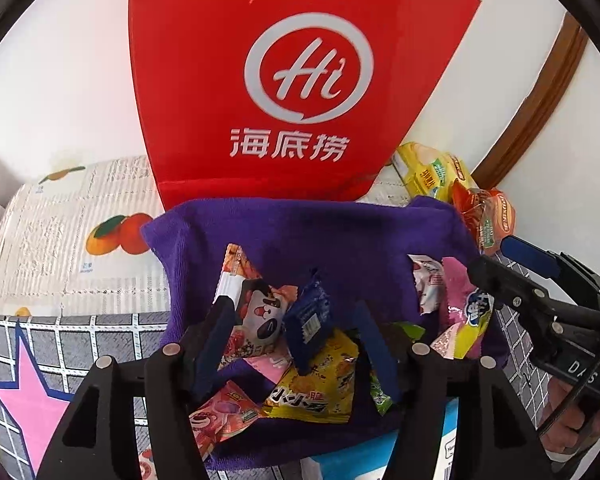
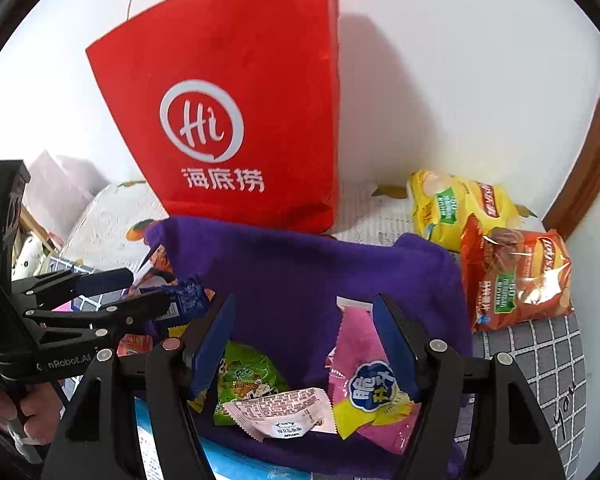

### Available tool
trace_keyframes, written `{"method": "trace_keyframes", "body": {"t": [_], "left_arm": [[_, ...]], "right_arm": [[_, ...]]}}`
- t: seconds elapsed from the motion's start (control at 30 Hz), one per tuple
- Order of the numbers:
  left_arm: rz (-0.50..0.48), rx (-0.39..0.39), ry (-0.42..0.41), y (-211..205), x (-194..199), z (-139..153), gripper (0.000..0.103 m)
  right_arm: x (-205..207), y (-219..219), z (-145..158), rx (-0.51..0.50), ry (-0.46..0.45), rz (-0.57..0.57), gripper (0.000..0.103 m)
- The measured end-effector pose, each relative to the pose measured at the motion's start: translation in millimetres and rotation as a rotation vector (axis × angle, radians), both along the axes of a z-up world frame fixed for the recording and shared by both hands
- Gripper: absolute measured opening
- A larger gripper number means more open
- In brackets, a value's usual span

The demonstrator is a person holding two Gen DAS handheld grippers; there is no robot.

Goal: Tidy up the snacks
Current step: 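Open the left gripper to drop the blue packet while both withdraw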

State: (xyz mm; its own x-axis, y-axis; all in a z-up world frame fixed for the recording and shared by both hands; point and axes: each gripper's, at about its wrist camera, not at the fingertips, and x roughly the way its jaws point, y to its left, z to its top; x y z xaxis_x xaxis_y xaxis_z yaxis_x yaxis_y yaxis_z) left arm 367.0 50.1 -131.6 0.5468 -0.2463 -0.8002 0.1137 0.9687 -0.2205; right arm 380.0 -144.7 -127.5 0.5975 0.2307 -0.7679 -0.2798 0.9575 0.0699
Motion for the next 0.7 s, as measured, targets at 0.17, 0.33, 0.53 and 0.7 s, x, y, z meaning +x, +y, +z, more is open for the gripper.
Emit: {"method": "trace_keyframes", "body": {"t": [0.17, 0.33, 0.53, 0.7], "left_arm": [[-0.011, 0.003, -0.017, -6, -8, 12, 0.062], [-0.019, 0.046, -0.032, -16, -16, 25, 0.062], [-0.017, 0.076, -0.064, -23, -53, 47, 0.062], [0.000, 0.066, -0.067, -17, -94, 50, 0.062]], "right_arm": [[-9, -6, 16, -0.008, -0.027, -0.035, 0.070], [-30, -14, 27, 0.003, -0.047, -0.077, 0.070], [-68, -23, 23, -0.017, -0.019, -0.108, 0.070], [-104, -24, 21, -0.009, -0.014, -0.116, 0.070]]}}
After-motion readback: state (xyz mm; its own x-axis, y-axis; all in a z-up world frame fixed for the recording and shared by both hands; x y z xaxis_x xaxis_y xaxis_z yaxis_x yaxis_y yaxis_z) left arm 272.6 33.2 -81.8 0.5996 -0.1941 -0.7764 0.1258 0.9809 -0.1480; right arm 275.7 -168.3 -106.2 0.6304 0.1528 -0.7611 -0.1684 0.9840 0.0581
